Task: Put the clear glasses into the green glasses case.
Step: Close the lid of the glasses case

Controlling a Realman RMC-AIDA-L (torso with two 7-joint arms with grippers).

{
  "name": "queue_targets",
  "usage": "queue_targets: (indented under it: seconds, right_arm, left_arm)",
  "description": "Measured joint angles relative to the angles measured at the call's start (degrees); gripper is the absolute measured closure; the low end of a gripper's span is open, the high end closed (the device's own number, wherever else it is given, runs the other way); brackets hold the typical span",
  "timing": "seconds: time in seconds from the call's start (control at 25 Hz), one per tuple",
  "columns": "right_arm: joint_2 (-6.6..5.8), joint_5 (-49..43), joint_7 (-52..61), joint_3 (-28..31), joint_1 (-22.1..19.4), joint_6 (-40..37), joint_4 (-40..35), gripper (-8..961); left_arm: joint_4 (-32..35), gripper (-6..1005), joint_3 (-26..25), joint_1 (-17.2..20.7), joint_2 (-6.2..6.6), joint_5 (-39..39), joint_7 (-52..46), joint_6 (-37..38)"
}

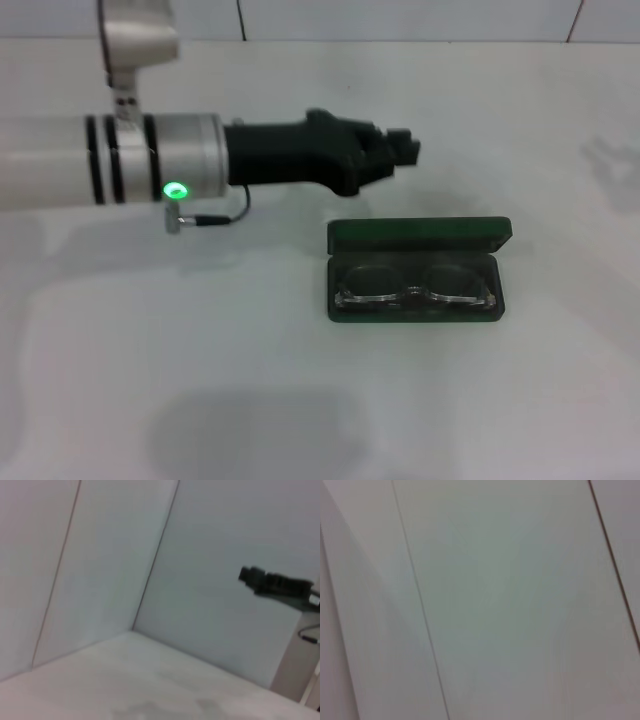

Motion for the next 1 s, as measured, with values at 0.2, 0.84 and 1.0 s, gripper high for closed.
queue_targets:
  seconds: [0.2,0.84,1.0]
  right_arm:
    - [-0.20,0.00,-1.28,-0.29,1.49,1.93,2.69,726]
    - [-0.62,-2.02,-2.93,-0.64,4.04,5.79,9.11,711]
    - [-0.68,-2.18,-2.96,-0.63,4.20,6.23,9.63,707]
  left_arm:
    - [-3.90,827,6.79,-0.69,-0.30,-4.57,2.06,-4.22]
    - [-6.13,827,15.98,-0.59,-0.64,-12.07,3.43,-12.69]
    - [-6.42,827,16.12,-0.79,-0.66,-11.82,3.54,-12.97]
